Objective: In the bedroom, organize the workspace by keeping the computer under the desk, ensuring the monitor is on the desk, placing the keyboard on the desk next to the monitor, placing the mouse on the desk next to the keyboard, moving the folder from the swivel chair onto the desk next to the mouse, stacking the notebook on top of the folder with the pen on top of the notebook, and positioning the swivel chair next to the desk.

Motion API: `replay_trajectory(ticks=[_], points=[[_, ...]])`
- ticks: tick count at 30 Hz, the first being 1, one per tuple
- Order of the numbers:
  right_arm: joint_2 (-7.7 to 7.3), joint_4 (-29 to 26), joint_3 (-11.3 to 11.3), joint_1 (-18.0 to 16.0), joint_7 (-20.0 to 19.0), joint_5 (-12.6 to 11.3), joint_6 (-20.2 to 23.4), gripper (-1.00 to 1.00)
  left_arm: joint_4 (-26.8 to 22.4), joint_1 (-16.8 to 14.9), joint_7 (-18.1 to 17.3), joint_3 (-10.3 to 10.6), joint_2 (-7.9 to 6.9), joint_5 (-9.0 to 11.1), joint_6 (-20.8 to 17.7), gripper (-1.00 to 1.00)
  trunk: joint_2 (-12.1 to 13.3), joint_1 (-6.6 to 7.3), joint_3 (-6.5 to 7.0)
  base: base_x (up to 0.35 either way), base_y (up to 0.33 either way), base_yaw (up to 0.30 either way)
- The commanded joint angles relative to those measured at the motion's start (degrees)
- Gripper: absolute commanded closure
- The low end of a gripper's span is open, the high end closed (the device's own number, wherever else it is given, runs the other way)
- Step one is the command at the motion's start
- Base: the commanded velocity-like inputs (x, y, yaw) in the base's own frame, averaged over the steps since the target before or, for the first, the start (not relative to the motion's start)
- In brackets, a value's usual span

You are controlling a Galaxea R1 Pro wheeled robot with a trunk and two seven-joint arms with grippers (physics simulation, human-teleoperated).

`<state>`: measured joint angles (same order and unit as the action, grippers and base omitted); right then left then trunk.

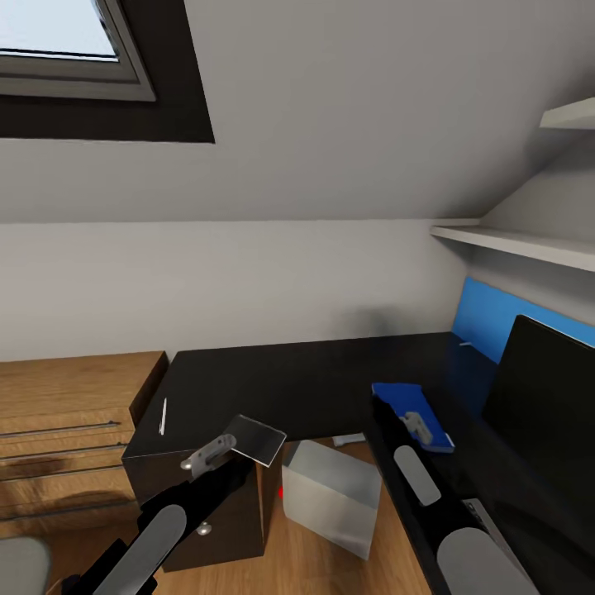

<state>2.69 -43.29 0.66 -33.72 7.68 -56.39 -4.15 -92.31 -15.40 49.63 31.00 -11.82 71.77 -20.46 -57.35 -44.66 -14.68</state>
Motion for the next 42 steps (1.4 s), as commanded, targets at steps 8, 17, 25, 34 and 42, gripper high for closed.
replay_trajectory(ticks=[8,17,25,34,42], points=[[-0.45,-0.3,4.1,0.0,1.7,2.7,-0.3,-1.0,-0.1,-0.1,0.4,0.1,-0.04,0.2,-0.1,-1.0,-0.1,-0.01,-0.08,0.0,0.0,0.0],[-0.29,-0.3,5.0,0.0,1.9,7.4,0.1,-1.0,-0.1,-0.1,0.4,0.1,-0.04,0.2,-0.1,-1.0,-0.1,-0.01,-0.08,0.0,0.0,0.0],[-0.24,-0.4,7.0,0.0,1.9,8.3,2.1,-1.0,-0.1,-0.1,0.4,0.1,-0.04,0.2,-0.1,-1.0,-0.1,-0.01,-0.08,0.0,0.0,0.0],[-0.54,-1.8,8.7,0.0,1.8,8.6,16.6,-1.0,0.1,-0.1,0.3,0.0,-0.04,0.2,-0.1,-1.0,-0.1,-0.01,-0.08,0.0,0.0,0.0],[-0.88,-4.4,8.6,0.0,1.5,8.2,21.0,-1.0,0.1,-0.1,0.3,0.0,-0.04,0.2,-0.2,-1.0,-0.1,-0.01,-0.08,0.0,0.0,0.0]])
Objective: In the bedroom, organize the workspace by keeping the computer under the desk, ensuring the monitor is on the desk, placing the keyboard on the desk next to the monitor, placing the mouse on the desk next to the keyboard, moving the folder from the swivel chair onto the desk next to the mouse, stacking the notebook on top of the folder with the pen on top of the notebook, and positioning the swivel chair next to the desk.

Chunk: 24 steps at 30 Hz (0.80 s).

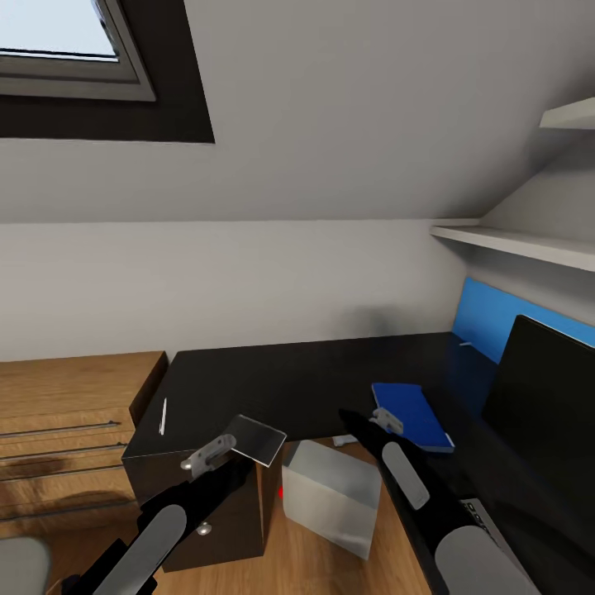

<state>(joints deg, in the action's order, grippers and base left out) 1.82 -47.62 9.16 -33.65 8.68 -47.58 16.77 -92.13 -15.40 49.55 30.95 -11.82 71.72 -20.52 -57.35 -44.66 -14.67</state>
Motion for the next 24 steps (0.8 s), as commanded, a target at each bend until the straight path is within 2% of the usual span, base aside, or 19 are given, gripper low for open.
replay_trajectory(ticks=[1,7,16,24], points=[[-0.07,-0.3,0.1,0.0,0.5,-0.7,0.3,-1.0,-0.1,-0.1,0.4,0.1,-0.04,0.2,-0.1,-1.0,-0.1,-0.01,-0.08,0.0,0.0,0.0],[-0.21,-0.7,0.0,0.0,0.5,-2.6,0.9,-1.0,-0.1,-0.1,0.4,0.1,-0.05,0.2,-0.1,-1.0,-0.1,-0.01,-0.08,0.0,0.0,0.062],[-0.24,-0.8,0.1,0.1,0.5,-3.7,0.8,-1.0,-0.1,-0.1,0.4,0.0,-0.11,0.2,0.0,-1.0,-0.1,-0.01,-0.08,-0.003,0.01,0.228],[-0.24,-0.9,0.1,0.1,0.4,-3.8,1.0,-1.0,-0.1,-0.1,0.4,0.0,-0.13,0.2,0.0,-1.0,-0.1,-0.01,-0.15,-0.105,0.207,0.155]])
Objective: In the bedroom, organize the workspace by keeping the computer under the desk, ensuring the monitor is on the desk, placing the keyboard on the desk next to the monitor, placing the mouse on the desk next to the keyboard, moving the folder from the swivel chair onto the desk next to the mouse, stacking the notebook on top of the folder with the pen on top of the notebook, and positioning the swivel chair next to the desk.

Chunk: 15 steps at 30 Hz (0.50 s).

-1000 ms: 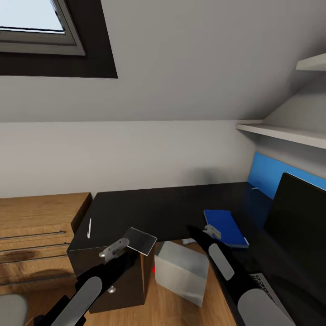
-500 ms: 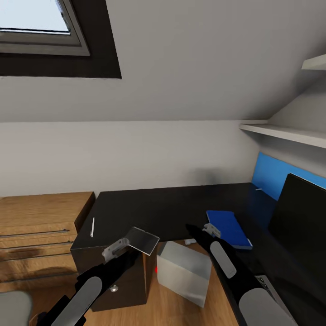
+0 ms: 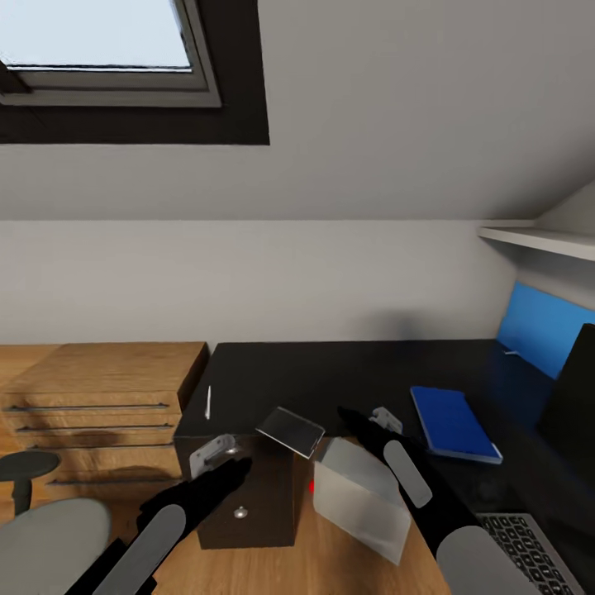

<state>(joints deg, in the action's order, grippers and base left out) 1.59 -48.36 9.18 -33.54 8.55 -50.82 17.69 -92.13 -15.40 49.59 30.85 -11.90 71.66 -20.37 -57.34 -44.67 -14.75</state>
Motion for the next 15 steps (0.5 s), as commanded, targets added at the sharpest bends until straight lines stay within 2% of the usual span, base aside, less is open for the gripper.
replay_trajectory(ticks=[1,6,11,12,13,15], points=[[-0.01,-0.1,0.1,0.0,0.5,-0.6,0.1,-1.0,-0.1,-0.1,0.3,0.1,-0.05,0.2,-0.1,-1.0,-0.1,0.0,-0.09,-0.147,0.27,0.052],[-0.01,-0.2,0.1,0.0,0.2,-0.6,0.0,-1.0,-0.1,-0.1,0.3,0.0,-0.05,0.2,-0.1,-1.0,-0.1,0.0,-0.1,-0.155,0.279,0.027],[-0.11,-0.1,0.1,0.0,-5.5,-0.2,-0.2,-1.0,-0.1,-0.1,0.4,-0.1,-0.05,0.2,-0.2,-1.0,-0.1,0.0,-0.1,-0.044,0.069,0.002],[-0.58,0.0,0.1,0.0,-6.9,-0.3,0.0,-1.0,-0.1,-0.1,0.4,-0.2,-0.05,0.2,-0.2,-1.0,-0.1,0.0,-0.1,-0.009,0.013,0.0],[-1.08,0.0,0.1,0.1,-7.7,-0.5,0.2,-1.0,-0.1,-0.1,0.5,-0.5,-0.03,0.3,-0.2,-1.0,-0.1,0.0,-0.1,-0.001,0.002,0.0],[-1.14,0.1,0.1,0.1,-7.9,-0.7,0.2,-1.0,-0.2,-0.1,0.5,-0.7,0.0,0.3,-0.2,-1.0,-0.1,0.0,-0.1,0.0,0.0,0.0]])
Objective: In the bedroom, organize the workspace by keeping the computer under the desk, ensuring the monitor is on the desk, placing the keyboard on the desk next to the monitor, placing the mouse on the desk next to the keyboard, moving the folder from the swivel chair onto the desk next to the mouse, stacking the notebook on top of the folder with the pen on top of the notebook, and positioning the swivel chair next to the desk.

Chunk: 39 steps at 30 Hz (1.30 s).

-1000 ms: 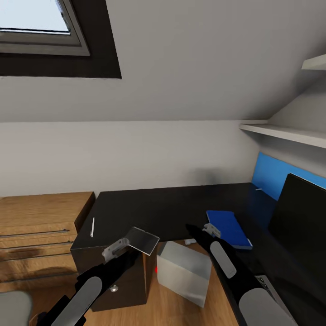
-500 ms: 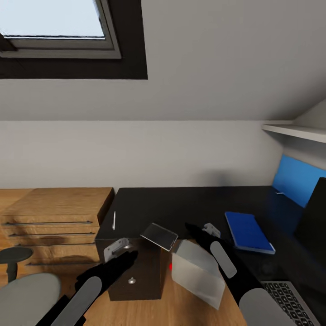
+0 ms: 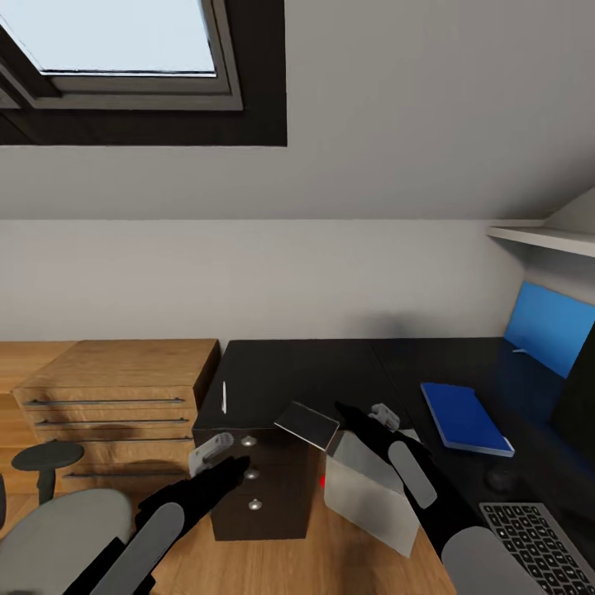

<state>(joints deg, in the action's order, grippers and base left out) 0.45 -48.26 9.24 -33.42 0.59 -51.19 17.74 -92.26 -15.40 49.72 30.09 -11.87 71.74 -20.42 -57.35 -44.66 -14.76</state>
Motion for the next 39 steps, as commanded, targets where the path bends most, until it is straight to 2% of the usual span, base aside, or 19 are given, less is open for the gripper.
replay_trajectory(ticks=[1,9,30,39], points=[[-0.01,0.0,0.0,-0.1,0.0,-0.3,0.1,-1.0,-0.2,-0.1,0.4,-1.5,0.09,0.3,-0.1,-1.0,-0.1,-0.01,-0.08,0.0,0.0,0.005],[0.09,0.0,0.0,0.0,0.1,-0.3,-0.1,-1.0,-0.2,-0.1,0.4,-2.2,0.27,0.5,-0.1,-1.0,-0.1,-0.01,-0.08,0.0,0.0,0.174],[0.0,0.4,0.0,0.0,-0.2,-0.1,-0.4,-1.0,-0.1,-0.1,0.4,-1.9,0.44,0.6,-0.1,-1.0,-8.5,-4.62,-3.85,0.0,0.0,0.0],[0.28,3.1,0.0,0.0,-0.2,-0.1,-1.5,-1.0,-0.1,-0.1,0.4,-1.8,0.51,0.7,-0.1,-1.0,-12.1,-6.6,-5.46,0.0,0.0,0.0]])
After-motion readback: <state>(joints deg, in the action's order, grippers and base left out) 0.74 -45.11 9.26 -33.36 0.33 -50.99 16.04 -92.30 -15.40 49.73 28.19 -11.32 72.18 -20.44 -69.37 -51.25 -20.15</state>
